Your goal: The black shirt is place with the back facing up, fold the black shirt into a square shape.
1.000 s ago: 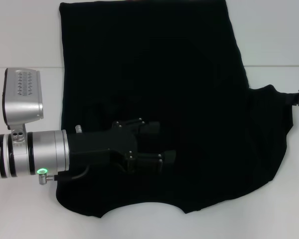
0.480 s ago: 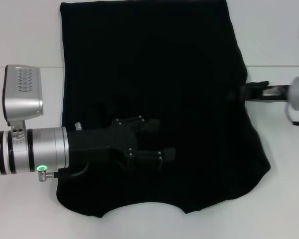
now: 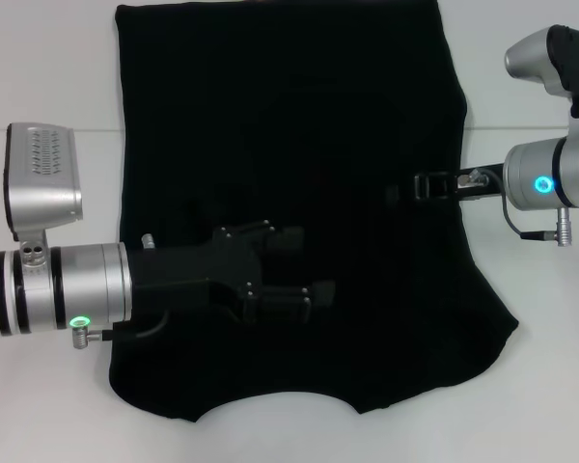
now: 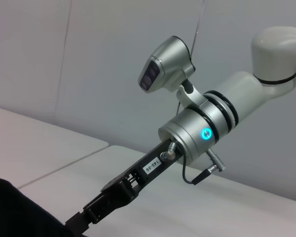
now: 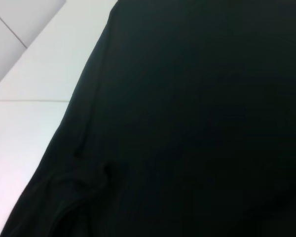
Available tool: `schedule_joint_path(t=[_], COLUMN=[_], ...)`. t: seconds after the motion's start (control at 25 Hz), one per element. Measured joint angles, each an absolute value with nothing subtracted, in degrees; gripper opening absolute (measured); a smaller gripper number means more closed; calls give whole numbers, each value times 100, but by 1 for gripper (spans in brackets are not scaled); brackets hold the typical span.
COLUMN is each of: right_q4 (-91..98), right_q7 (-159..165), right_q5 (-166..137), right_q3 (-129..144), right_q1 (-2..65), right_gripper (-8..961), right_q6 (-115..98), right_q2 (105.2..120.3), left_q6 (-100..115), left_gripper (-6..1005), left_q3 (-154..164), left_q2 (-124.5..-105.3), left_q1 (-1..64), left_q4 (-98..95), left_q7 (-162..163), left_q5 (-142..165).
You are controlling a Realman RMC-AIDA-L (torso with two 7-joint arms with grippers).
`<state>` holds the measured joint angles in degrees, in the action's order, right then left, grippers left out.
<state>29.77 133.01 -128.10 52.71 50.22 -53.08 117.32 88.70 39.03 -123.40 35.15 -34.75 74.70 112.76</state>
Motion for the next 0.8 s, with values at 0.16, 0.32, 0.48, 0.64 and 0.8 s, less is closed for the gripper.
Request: schedule_joint_path(t=[0.16,0.32,0.48,0.64,0.8], right_q4=[3098,3131,3289,3269,3251], right_q7=[13409,13530,13251,12369,11973], right_q5=[-12798,-12792,-12559,-11756,-11294], right_q3=[5262,5206,4834,4599,4578], right_q1=[4979,4899,4633,4294,4079], right_gripper=[118,366,568,721,817], right_q6=[-5582,-5922,-6316,-6700,-6643], right_q2=[11666,11517,11484,11529,11609], left_q6=[8813,8798,8826,8869,8882], left_gripper=[905,905,905,905,905], left_q3=[3866,3756,3608,3414,2900], left_q2=[-12338,-12322,-12260,-12188,-12205], left_q1=[3516,3502,3394,3177,2769], left_q4=[-3480,-3494,-3686,-4007,-4564], left_q7=[7471,7578,8077,8593,8606], left_q5=[11276,11290,11416,11722,12273])
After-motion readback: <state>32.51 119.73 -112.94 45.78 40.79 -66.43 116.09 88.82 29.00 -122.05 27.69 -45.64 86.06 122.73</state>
